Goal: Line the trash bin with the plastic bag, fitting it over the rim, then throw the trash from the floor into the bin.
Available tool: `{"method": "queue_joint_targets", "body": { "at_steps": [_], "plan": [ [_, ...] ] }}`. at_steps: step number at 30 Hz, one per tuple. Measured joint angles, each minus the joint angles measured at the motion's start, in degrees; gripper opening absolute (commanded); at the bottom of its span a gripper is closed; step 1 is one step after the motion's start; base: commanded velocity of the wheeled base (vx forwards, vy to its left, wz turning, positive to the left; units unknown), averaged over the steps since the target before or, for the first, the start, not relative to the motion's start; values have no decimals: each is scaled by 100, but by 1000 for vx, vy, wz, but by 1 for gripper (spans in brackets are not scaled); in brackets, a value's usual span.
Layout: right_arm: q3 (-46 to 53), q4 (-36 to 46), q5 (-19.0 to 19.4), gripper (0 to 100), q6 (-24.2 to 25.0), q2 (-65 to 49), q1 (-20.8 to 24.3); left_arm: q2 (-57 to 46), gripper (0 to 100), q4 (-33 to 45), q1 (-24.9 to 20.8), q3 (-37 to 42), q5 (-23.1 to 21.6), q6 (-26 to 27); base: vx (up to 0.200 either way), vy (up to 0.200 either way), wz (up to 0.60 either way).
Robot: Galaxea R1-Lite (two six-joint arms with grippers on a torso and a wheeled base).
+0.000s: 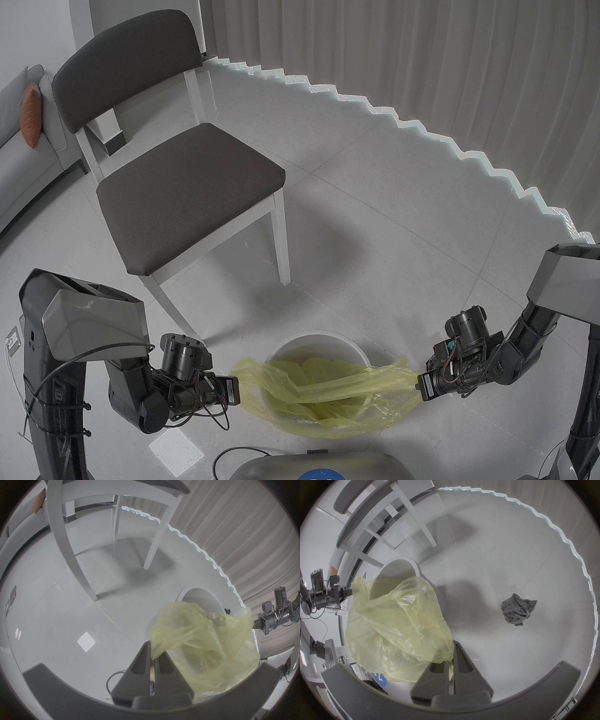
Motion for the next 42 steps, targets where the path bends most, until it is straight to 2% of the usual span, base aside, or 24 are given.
{"method": "queue_joint_targets", "body": {
  "at_steps": [5, 14, 20, 21, 29, 35, 39, 42],
  "plan": [
    [297, -24, -2, 0, -46, -32, -52, 52, 0, -94, 11, 171, -32, 2, 0, 0, 0],
    [767, -391, -11, 0, -41, 20, 304, 112, 0, -705, -129, 656, -23, 66, 0, 0, 0],
    [714, -594, -30, 0, -71, 222, 380, 280, 0, -736, -163, 546, 1, 187, 0, 0, 0],
    [706, -599, -57, 100, -90, 251, 377, 313, 0, -736, -172, 482, 11, 194, 0, 0, 0],
    [907, -658, -200, 100, -194, 163, 293, 460, 0, -745, -229, 232, 44, 205, 0, 0, 0],
    [1224, -667, -336, 100, -662, -479, 328, 488, 0, -835, -273, 218, 41, 194, 0, 0, 0],
    [1301, -667, -488, 100, -929, -1044, 518, 499, 0, -989, -282, 247, 44, 194, 0, 0, 0],
    [1280, -662, -564, 100, -995, -1336, 894, 503, 0, -1059, -284, 261, 50, 195, 0, 0, 0]
  ]
}}
